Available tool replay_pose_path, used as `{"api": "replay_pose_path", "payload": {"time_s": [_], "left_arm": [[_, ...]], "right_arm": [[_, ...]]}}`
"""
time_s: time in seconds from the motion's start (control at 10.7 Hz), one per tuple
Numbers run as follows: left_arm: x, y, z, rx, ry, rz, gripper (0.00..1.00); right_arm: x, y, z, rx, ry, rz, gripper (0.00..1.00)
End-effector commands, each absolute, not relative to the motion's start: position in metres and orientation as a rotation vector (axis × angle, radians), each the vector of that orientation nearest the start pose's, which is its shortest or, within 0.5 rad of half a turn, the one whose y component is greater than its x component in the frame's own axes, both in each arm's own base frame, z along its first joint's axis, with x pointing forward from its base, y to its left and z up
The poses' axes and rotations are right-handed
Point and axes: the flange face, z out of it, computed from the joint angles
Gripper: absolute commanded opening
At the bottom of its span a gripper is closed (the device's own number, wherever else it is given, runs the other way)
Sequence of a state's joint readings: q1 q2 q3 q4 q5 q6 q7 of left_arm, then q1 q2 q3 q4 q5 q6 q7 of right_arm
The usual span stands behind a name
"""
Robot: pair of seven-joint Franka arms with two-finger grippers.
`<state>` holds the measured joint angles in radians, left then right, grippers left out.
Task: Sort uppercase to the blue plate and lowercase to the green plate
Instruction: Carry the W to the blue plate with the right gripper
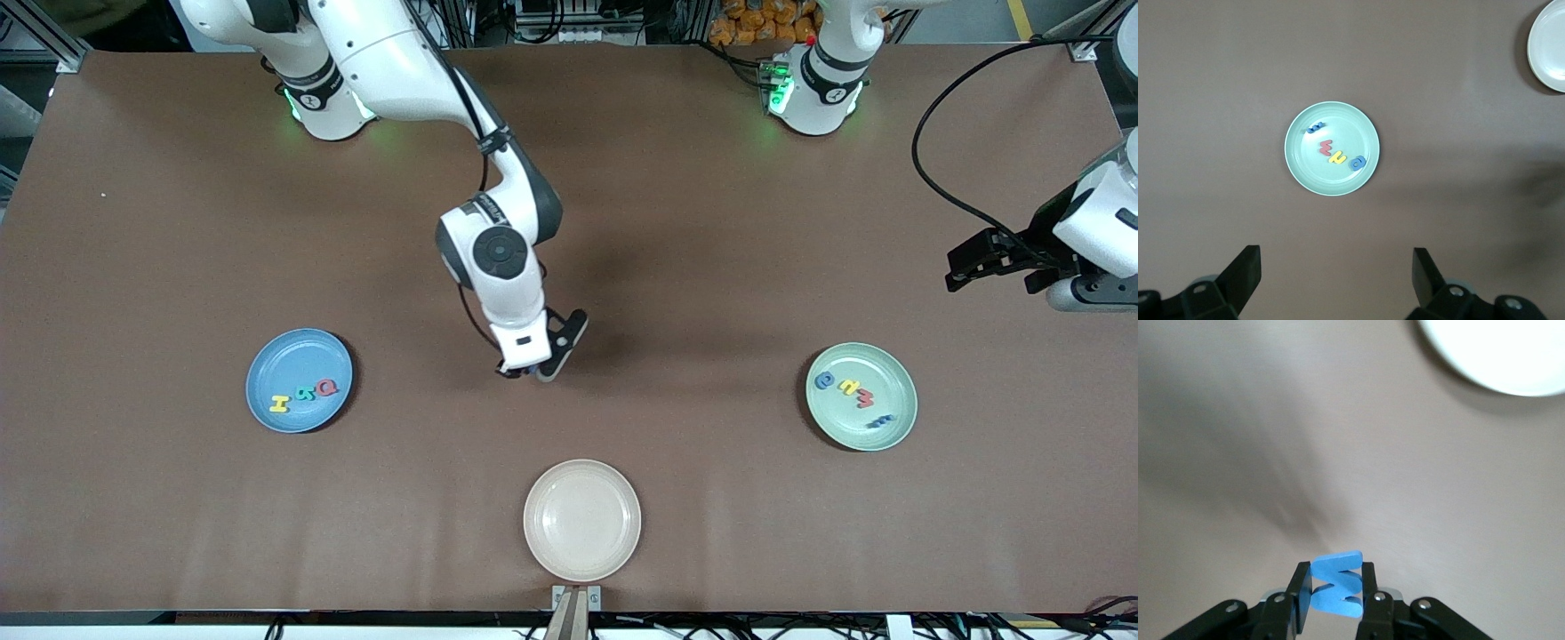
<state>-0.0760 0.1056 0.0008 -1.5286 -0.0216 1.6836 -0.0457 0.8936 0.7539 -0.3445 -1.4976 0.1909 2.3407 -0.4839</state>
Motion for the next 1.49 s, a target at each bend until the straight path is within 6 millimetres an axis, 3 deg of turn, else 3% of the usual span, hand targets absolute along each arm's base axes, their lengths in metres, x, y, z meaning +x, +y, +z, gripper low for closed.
{"api": "replay_pose_path", "payload": {"time_s": [0.0,0.09,0.28,0.56,0.84,1.21,1.31,1.4], "left_arm": [[0.597,-0.057,0.585,-3.176,0.042,-0.040,1.00],[0.597,-0.062,0.584,-3.176,0.051,-0.037,1.00],[0.599,-0.061,0.582,-3.175,0.054,-0.032,1.00],[0.599,-0.043,0.590,-3.121,0.046,-0.062,1.00],[0.594,-0.032,0.605,-3.095,0.025,-0.104,1.00],[0.590,-0.023,0.614,-3.092,-0.002,-0.125,1.00],[0.590,-0.025,0.614,-3.094,0.002,-0.125,1.00],[0.590,-0.025,0.614,-3.097,0.002,-0.125,1.00]], "right_arm": [[0.618,0.382,0.293,-2.881,-1.493,-0.276,0.00],[0.634,0.355,0.307,-2.933,-1.456,-0.305,0.00],[0.663,0.289,0.313,-3.033,-1.348,-0.280,0.00],[0.683,0.196,0.315,-3.124,-1.172,-0.078,0.00],[0.669,0.109,0.313,-3.143,-0.970,0.202,0.00],[0.640,0.031,0.278,-3.118,-0.792,0.394,0.00],[0.634,0.022,0.270,-3.111,-0.769,0.427,0.14],[0.631,0.018,0.265,-3.105,-0.739,0.438,0.73]]}}
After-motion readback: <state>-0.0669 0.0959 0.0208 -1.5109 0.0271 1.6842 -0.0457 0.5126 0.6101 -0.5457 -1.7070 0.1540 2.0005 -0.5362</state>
